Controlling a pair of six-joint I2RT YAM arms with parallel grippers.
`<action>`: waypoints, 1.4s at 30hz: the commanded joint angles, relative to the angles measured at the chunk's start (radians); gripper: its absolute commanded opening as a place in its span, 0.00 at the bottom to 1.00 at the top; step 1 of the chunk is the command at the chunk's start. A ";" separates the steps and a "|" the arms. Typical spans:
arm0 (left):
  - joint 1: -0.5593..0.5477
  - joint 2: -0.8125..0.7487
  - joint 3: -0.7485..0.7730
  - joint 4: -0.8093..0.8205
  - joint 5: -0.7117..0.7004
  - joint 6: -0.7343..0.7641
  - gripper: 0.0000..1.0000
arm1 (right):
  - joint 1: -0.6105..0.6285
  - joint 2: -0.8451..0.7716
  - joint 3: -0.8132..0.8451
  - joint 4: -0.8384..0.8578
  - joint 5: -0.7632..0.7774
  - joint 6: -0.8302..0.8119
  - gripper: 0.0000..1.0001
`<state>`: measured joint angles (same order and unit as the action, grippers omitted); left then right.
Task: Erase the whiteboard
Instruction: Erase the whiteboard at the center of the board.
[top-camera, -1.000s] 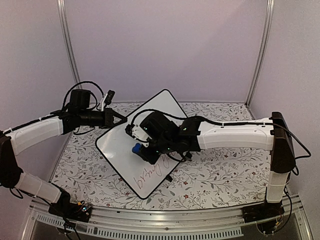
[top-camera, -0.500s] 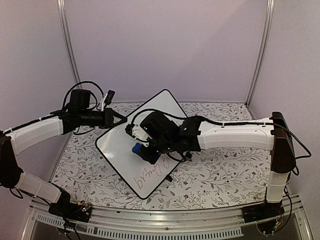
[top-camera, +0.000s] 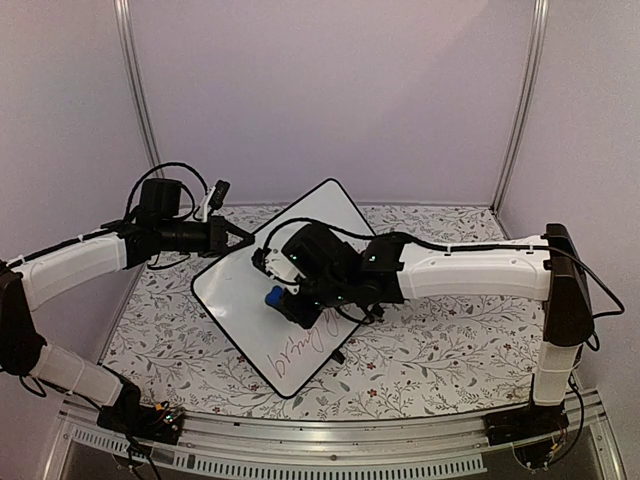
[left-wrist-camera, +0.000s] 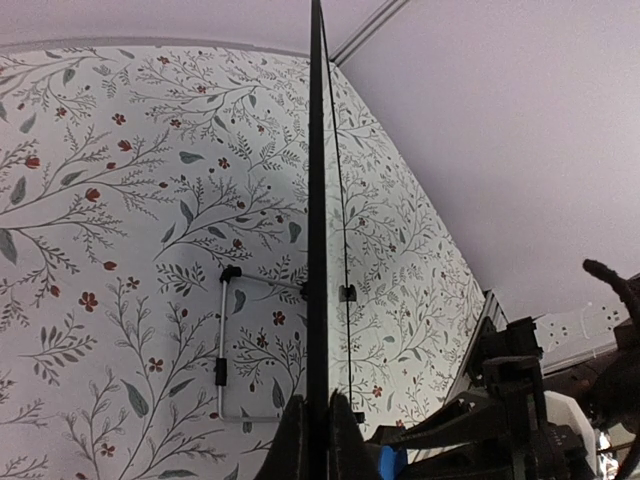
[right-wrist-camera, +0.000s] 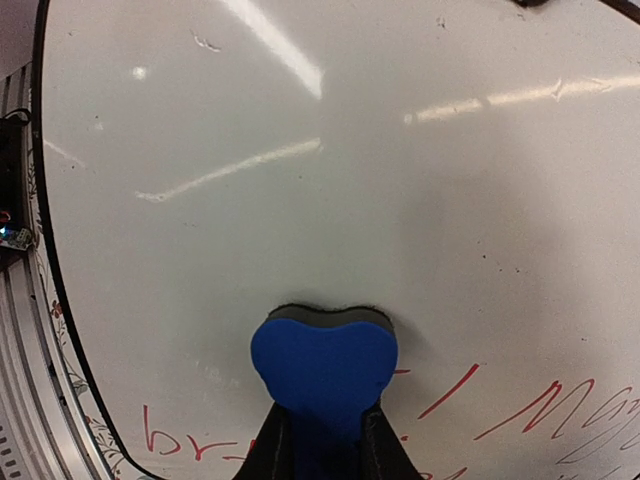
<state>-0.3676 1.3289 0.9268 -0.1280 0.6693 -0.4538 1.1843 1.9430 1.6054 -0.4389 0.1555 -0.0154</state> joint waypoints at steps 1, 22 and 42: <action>-0.015 0.021 0.009 -0.010 0.000 0.025 0.00 | -0.002 -0.045 -0.022 0.023 0.009 0.011 0.04; -0.015 0.018 0.011 -0.009 0.004 0.025 0.00 | -0.002 -0.009 0.016 0.005 -0.003 0.008 0.04; -0.015 0.015 0.011 -0.009 0.004 0.024 0.00 | -0.003 -0.021 0.005 -0.014 0.013 0.008 0.04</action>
<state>-0.3676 1.3293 0.9268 -0.1276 0.6693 -0.4553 1.1843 1.9423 1.5955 -0.4427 0.1551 -0.0154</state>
